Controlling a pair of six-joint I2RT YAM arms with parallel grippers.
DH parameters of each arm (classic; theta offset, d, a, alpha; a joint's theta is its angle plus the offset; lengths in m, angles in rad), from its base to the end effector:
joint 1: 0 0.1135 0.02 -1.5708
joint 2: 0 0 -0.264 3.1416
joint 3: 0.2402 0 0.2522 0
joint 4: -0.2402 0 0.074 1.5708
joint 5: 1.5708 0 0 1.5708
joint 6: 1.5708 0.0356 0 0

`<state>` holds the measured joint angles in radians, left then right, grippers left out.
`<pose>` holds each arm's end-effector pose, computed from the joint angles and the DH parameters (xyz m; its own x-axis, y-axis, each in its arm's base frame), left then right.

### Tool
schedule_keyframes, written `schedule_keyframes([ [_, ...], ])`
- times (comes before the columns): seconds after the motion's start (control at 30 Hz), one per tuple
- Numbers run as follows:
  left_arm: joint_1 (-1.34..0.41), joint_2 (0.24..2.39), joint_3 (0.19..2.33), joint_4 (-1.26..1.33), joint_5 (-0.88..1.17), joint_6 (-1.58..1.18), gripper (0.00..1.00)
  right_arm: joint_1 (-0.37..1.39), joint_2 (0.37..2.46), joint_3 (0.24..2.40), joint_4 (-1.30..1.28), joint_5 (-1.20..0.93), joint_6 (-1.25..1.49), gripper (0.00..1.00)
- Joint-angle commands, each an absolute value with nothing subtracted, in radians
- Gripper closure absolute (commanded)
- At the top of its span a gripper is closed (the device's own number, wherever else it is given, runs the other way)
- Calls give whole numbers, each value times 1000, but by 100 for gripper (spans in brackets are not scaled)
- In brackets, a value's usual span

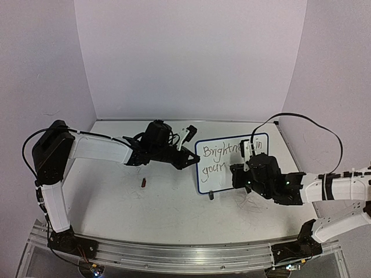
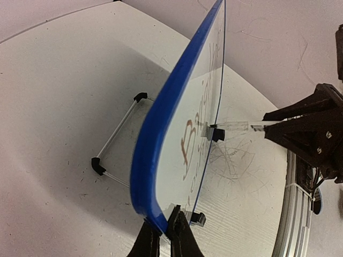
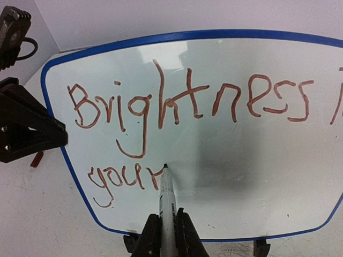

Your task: Write a sentence on the whiteboard

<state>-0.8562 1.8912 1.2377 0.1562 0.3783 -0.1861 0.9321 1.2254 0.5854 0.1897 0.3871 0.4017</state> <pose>0.2707 -0.3321 0.2117 -0.4765 0.2868 -0.8311 0.8410 0.4242 -0.3358 0.1653 0.2001 0.2172 -0.4503 0.0009 -0.8929 -0.3963 0.8959 0.2008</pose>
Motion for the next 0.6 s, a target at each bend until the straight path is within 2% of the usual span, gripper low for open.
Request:
schedule_keyframes([
  [0.0, -847, 1895, 1225, 17, 252, -117, 100, 923, 1059, 515, 182, 385, 359, 100],
  [0.57, -848, 1897, 1229, 12, 242, -124, 100, 910, 1088, 525, 137, 308, 330, 100],
])
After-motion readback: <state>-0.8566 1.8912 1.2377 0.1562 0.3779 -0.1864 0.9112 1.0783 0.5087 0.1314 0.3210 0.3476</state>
